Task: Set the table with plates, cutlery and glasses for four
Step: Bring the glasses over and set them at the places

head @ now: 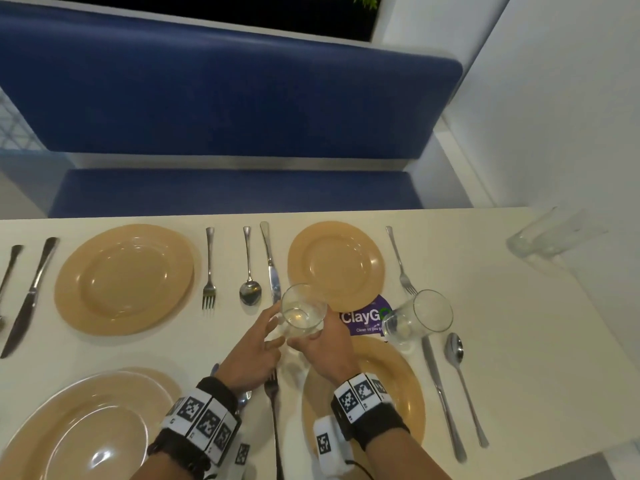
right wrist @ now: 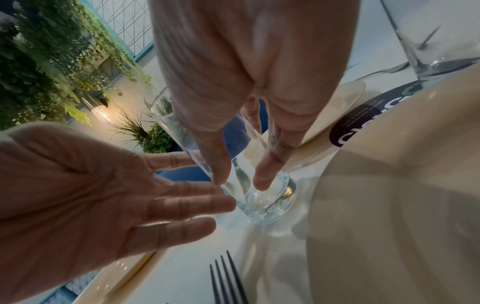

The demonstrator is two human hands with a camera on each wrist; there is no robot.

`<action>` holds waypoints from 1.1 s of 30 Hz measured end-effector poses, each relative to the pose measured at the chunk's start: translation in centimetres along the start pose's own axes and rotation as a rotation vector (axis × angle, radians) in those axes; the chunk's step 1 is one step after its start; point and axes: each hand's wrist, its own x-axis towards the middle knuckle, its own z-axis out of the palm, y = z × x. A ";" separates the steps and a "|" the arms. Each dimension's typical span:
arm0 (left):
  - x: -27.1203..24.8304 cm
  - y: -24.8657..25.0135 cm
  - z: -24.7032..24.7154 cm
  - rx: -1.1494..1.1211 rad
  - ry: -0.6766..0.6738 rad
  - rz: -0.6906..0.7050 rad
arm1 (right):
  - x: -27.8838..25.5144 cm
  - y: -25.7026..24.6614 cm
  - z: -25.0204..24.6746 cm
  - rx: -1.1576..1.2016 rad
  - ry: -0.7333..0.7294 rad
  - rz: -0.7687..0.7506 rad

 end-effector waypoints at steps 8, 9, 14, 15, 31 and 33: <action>0.1 0.4 0.4 -0.016 0.025 -0.017 | 0.0 0.1 0.0 -0.013 0.002 -0.010; 0.0 0.4 0.4 -0.018 0.028 -0.019 | 0.0 0.0 0.0 -0.017 0.002 -0.009; 0.1 0.5 0.7 -0.005 0.047 -0.018 | 0.1 0.0 -0.2 -0.009 -0.011 -0.005; 0.1 0.6 0.8 0.001 0.053 -0.015 | 0.1 0.0 -0.3 -0.013 -0.010 -0.002; -10.6 10.1 5.9 0.417 0.040 0.021 | -10.9 -5.2 -15.8 -0.135 0.148 -0.187; -10.9 12.3 9.6 0.371 -0.017 0.044 | -11.5 -5.3 -20.9 -0.128 0.252 -0.182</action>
